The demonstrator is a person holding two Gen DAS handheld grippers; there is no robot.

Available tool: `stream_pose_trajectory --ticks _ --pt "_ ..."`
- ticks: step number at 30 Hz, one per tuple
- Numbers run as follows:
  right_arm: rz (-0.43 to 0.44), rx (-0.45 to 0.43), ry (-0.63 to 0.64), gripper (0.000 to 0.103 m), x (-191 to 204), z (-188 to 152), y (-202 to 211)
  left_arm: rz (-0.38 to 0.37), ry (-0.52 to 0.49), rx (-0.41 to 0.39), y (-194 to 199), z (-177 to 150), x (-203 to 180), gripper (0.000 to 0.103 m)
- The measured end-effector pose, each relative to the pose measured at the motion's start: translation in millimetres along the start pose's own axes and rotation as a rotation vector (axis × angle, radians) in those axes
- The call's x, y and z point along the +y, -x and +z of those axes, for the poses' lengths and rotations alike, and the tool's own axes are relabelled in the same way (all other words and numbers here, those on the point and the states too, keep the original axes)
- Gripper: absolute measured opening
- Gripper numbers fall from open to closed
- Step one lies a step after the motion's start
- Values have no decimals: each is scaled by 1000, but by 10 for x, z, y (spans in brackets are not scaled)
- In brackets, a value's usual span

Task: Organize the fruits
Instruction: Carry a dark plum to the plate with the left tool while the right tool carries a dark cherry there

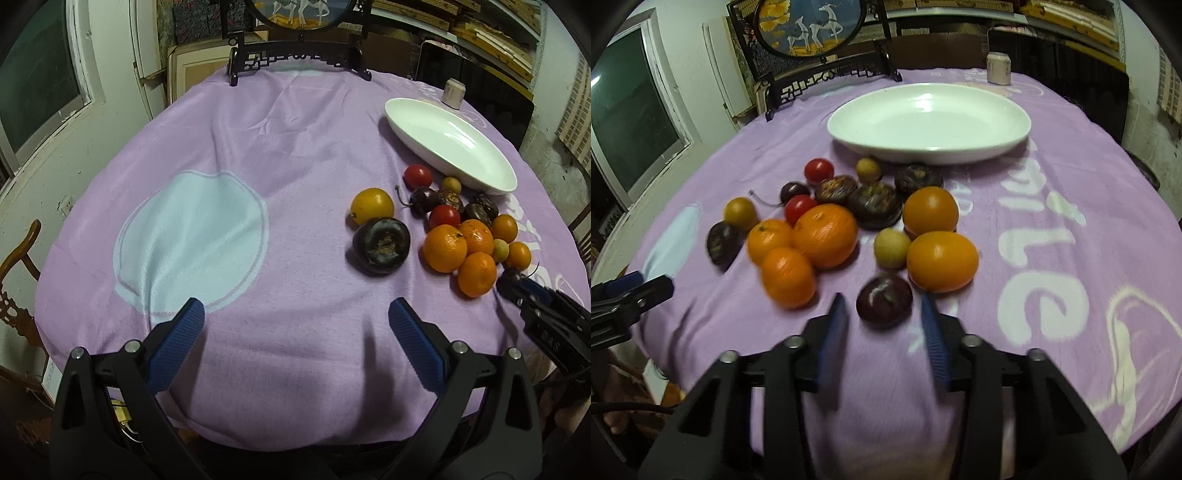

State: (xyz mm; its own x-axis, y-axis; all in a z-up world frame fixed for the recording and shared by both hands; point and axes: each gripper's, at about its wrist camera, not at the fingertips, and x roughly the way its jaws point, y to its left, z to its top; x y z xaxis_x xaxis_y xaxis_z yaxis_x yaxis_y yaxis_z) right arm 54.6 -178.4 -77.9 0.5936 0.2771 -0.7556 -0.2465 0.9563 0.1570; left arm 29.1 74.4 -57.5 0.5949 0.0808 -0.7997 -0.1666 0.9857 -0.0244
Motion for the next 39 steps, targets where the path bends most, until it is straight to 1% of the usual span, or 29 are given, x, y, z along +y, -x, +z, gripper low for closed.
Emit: stream_pose_trajectory --ticks 3,6,8,12,15,16,17,18,19,20,21,22,28,31,33,36,38,39 --pt "24 -6 -11 31 -24 18 31 -5 -10 -4 -40 25 -28 101" --pt "2 -29 -5 31 -29 -16 164 -35 -36 -22 -72 62 -115 101" --pt "-10 -40 -5 31 -47 -49 252 -34 -61 -31 -111 94 -203 101" --pt "3 -42 -23 31 -110 -97 337 -42 -87 -22 -260 168 -342 99" --pt "14 -46 -44 31 -173 -106 373 -44 -97 5 -444 253 -426 90" --pt "14 -47 -47 31 -181 -104 382 -52 -93 20 -508 279 -441 84" --pt "15 -48 -50 31 -195 -98 387 -57 -90 29 -554 293 -448 83" --pt "17 -50 -55 31 -215 -101 398 -43 -96 16 -573 312 -477 83" --pt "18 -51 -58 31 -227 -107 405 -46 -99 13 -582 324 -491 76" --pt "17 -51 -60 31 -234 -113 402 -57 -98 11 -582 332 -501 64" --pt "19 -51 -62 31 -246 -116 400 -95 -93 2 -548 338 -510 51" --pt "21 -52 -64 31 -250 -124 401 -113 -90 4 -518 343 -519 45" --pt "40 -60 -64 31 -265 -82 391 -153 -99 -16 -274 323 -533 45" --pt "58 -66 -62 31 -286 -10 385 -178 -109 -43 -98 389 -573 45" --pt "69 -71 -54 31 -311 85 384 -203 -123 -44 -36 478 -624 45" --pt "55 -94 -20 31 -362 374 369 -243 -158 -30 -26 744 -743 45" --pt "48 -98 -6 31 -415 598 318 -258 -183 -13 -113 1037 -891 45" --pt "41 -92 1 31 -469 814 237 -261 -192 -2 -187 1197 -978 45"
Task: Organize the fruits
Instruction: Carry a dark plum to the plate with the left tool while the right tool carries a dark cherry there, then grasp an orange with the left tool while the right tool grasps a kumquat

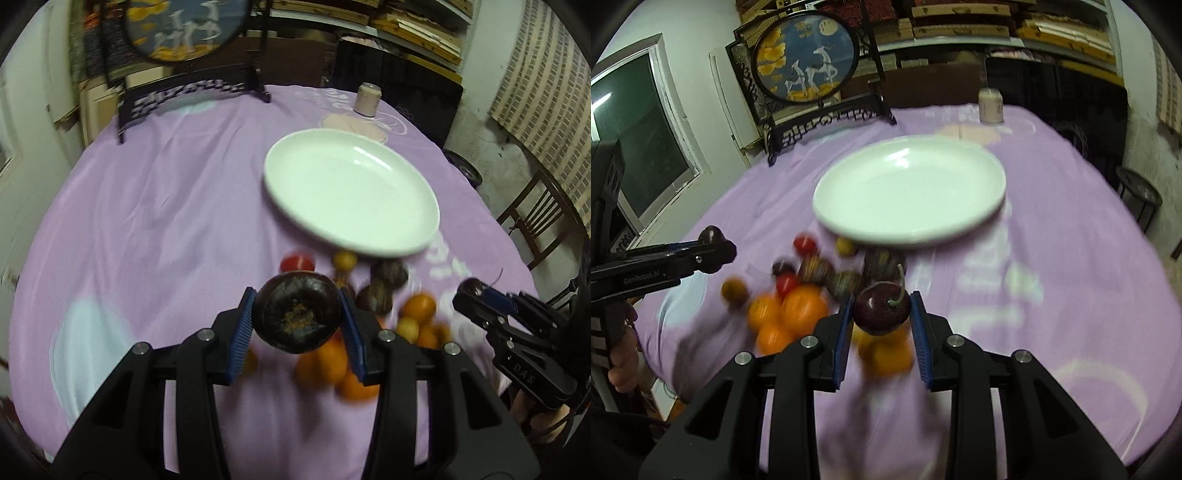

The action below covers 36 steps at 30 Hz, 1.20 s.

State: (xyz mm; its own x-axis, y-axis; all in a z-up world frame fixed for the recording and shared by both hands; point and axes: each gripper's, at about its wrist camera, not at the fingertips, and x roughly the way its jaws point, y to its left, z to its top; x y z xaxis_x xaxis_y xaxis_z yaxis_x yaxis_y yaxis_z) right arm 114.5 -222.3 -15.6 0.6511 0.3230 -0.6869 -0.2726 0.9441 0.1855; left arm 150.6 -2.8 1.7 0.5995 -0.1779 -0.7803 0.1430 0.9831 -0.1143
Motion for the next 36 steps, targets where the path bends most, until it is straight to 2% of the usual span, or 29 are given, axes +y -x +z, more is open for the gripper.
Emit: stream_pose_trajectory --ticks 3,7,12,16,17,18,19,20,23,24,26,30,33,36 --pt "-11 21 20 31 -120 482 -285 -15 5 45 -324 472 -36 45" --pt "22 78 33 31 -312 1074 -861 -27 39 108 -1024 1225 -107 45" --pt "30 178 -28 31 -628 1340 -1533 -48 92 172 -1640 1608 -142 45" --pt "22 182 14 31 -637 1375 -1692 -46 82 186 -1858 1700 -196 45" --pt "23 188 23 34 -625 1376 -1712 -44 81 189 -1886 1715 -207 47" --pt "16 200 33 50 -620 1376 -1737 -47 83 189 -1878 1709 -206 51" --pt "-18 188 39 54 -614 1365 -1712 -52 88 182 -1856 1720 -202 61" --pt "-32 175 42 55 -612 1375 -1681 -52 91 173 -1819 1714 -190 67" --pt "-51 159 49 55 -600 1351 -1434 -60 86 132 -1537 1659 -165 71" --pt "-59 145 52 56 -571 1304 -1250 -61 86 114 -1357 1587 -147 71" --pt "-70 124 58 60 -489 1150 -891 -62 80 75 -1059 1428 -147 80" --pt "-57 75 19 72 -345 653 -332 -26 45 -17 -428 851 -195 85" --pt "-68 33 -9 72 -201 257 -66 -23 44 -75 -80 352 -173 85" --pt "-75 13 -37 72 -128 105 73 12 63 -103 145 -29 -103 86"
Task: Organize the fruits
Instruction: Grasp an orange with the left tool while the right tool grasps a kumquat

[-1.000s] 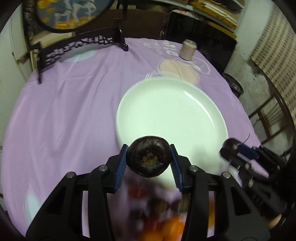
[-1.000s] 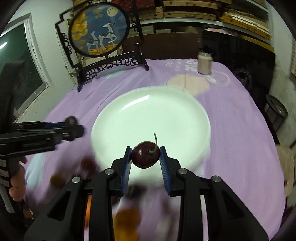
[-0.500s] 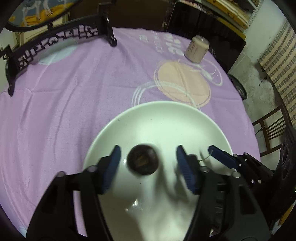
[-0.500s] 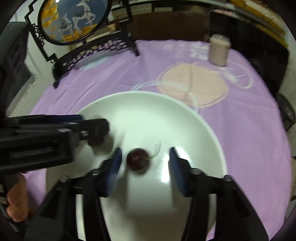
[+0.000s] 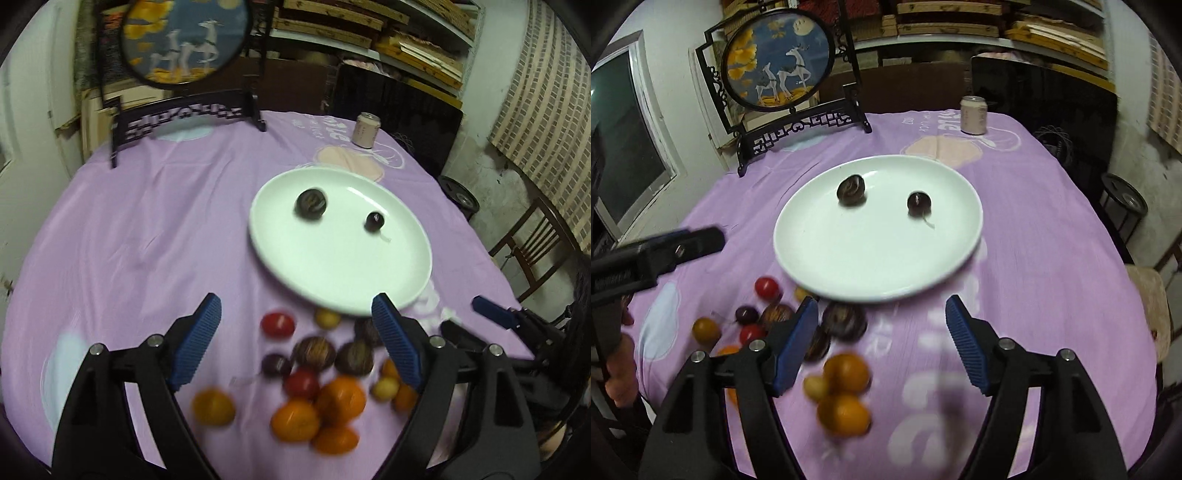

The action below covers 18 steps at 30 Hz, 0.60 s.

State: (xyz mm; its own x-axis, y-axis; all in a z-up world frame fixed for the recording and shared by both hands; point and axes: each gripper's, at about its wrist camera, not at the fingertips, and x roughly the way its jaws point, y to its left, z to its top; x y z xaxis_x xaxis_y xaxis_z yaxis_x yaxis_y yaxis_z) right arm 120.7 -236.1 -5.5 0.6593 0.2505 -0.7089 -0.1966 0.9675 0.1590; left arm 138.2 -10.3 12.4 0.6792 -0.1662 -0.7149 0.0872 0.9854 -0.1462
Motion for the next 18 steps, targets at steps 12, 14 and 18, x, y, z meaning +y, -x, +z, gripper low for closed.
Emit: stream_pose_trajectory --ticks 12,14,18 --pt "-18 112 49 72 240 -492 -4 34 -31 37 263 -629 196 87" --pt "-5 134 54 72 248 -600 -50 20 -36 67 262 -751 204 87" --pt "12 158 89 56 298 -709 -211 -19 -42 118 223 -879 164 87"
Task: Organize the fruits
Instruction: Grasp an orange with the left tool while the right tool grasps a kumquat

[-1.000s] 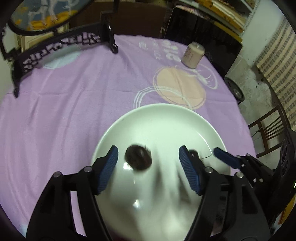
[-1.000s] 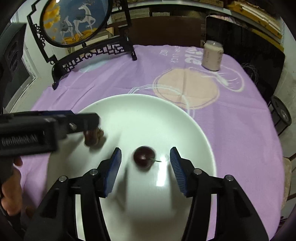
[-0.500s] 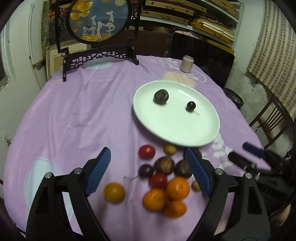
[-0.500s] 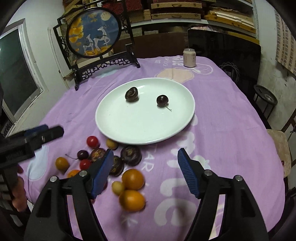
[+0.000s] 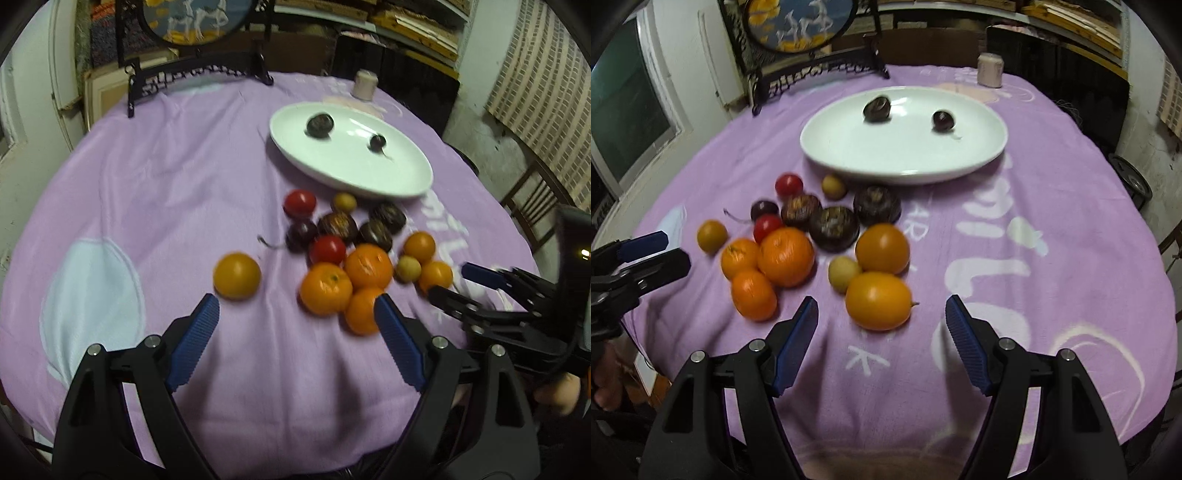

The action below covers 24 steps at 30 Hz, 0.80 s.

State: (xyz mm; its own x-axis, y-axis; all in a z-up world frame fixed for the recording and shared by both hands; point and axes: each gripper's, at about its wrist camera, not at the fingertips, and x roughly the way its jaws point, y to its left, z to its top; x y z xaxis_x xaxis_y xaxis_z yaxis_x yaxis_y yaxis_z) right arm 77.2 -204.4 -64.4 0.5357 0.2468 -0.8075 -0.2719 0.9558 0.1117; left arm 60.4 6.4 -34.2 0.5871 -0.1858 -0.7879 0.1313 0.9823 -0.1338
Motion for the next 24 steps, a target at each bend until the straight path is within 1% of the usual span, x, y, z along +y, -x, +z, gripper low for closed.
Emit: stream_pose_trajectory --ticks 2,5,10,12,13,14,16,18,19,21,22,24 --pt "12 1 6 45 -6 -14 -106 -12 -5 16 -22 -26 -37 87" --pt "40 -13 -22 44 -61 -41 -95 -19 -29 46 -58 -81 -152 87" --pt "-16 -74 -45 44 -215 -161 177 -14 -61 88 -181 -159 -360 86" --pt "-29 -78 -65 45 -326 -227 231 -11 -56 108 -264 -171 -412 77" --pt "-25 -77 -76 44 -378 -272 252 -12 -54 123 -324 -174 -447 70" --pt "-20 -74 -84 45 -428 -309 263 -10 -52 137 -385 -174 -479 68" --pt "-11 -71 -93 45 -492 -382 290 3 -48 149 -479 -169 -540 68" --pt "-3 -71 -100 45 -550 -430 320 21 -48 142 -551 -142 -604 68" --pt "-2 -73 -102 45 -575 -443 333 31 -46 142 -572 -135 -624 66" --pt "4 -77 -107 45 -614 -461 355 58 -40 134 -617 -113 -649 42" --pt "8 -80 -110 45 -620 -462 364 95 -51 125 -623 -98 -667 36" --pt "15 -88 -111 45 -626 -462 383 64 -42 131 -601 -89 -662 36"
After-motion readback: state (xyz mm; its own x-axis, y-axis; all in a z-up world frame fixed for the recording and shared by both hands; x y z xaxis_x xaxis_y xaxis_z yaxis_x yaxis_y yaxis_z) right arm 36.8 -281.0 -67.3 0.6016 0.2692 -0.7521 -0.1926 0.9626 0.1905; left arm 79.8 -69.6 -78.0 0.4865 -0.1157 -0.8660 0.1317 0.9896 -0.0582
